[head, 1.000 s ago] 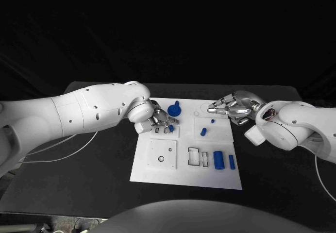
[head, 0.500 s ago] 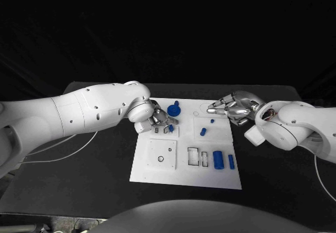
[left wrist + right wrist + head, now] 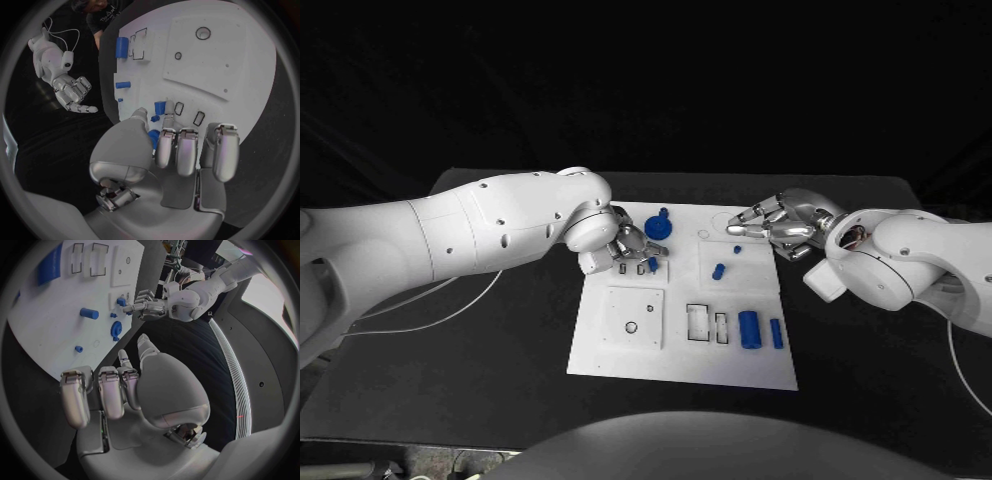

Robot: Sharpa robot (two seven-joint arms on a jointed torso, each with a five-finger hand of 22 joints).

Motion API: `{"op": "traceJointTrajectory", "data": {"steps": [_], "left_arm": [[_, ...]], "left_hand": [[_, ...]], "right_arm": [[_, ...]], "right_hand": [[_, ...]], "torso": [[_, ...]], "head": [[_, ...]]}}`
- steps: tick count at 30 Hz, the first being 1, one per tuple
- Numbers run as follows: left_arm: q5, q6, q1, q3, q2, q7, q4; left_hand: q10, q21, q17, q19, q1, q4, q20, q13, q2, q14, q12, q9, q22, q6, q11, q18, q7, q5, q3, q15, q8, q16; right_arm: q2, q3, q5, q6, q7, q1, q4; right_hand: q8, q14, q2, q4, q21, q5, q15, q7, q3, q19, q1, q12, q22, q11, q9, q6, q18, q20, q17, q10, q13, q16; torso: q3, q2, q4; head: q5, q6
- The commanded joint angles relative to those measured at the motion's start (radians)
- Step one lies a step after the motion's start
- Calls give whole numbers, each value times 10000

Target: Assemble the parts on the task board

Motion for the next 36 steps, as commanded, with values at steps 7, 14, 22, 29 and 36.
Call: {"op": "traceJointTrajectory", "data": {"steps": [7, 14, 22, 29, 36], "left_arm": [[-121, 285, -4, 6, 74, -1186, -30], [-128, 317, -4, 6, 98, -1197, -35], [-143, 306, -4, 6, 120, -1217, -51], [-149, 338, -4, 6, 124, -1240, -74], [-159, 431, -4, 6, 118, -1265, -115]], "left_hand": [[1023, 24, 2632, 1034, 578, -11, -23, 2633, -23, 1025, 24, 346, 2634, -152, -31, -73, -76, 137, -33, -38, 290, 25], [1023, 24, 2632, 1034, 762, 16, -49, 2633, 46, 1025, 24, 640, 2634, -206, -69, -73, -115, 463, -47, -70, 517, 25], [1023, 24, 2632, 1034, 679, 39, -60, 2633, 150, 1025, 24, 767, 2634, -285, -70, -73, -113, 599, -86, -77, 587, 25], [1023, 24, 2632, 1034, 483, 50, -66, 2633, 284, 1025, 24, 898, 2634, -347, -71, -73, -116, 650, -164, -80, 660, 25], [1023, 24, 2632, 1034, 504, 39, -85, 2633, 546, 1025, 24, 1096, 2634, -514, -100, -73, -144, 1785, -96, -105, 717, 25]], "right_arm": [[-2, -3, -2, 157, -33, -14, 20], [-2, -4, 1, 146, -46, -15, 28], [-12, -4, 2, 144, -69, -15, 25], [-5, -5, 1, 149, -91, -16, 16], [-5, -6, 1, 152, -102, -19, 11]], "right_hand": [[37, 1043, 108, 75, 45, 36, 42, -15, -1, 1047, -30, 26, 2634, 89, 10, 61, -141, 32, 2634, 1058, 2609, 41], [37, 1043, 108, 75, 45, 36, 42, -15, -1, 1047, -30, 26, 2634, 89, 10, 61, -141, 32, 2634, 1058, 2609, 41], [37, 1043, 108, 75, 45, 36, 42, -15, -1, 1047, -30, 26, 2634, 89, 10, 61, -141, 32, 2634, 1058, 2609, 41], [37, 1043, 115, 79, 45, 38, 45, -14, -7, 1047, -24, 26, 2634, 90, 9, 59, -141, 37, 2634, 1058, 2609, 41], [37, 1043, 115, 79, 45, 38, 45, -14, -7, 1047, -24, 26, 2634, 90, 9, 59, -141, 37, 2634, 1058, 2609, 41]], "torso": [[3, 10, 1], [-5, 2, 5], [0, 1, 11], [3, -5, 11], [3, -3, 2]], "head": [[-12, 2], [-46, 2], [-52, 2], [-44, 2], [-26, 2]]}}
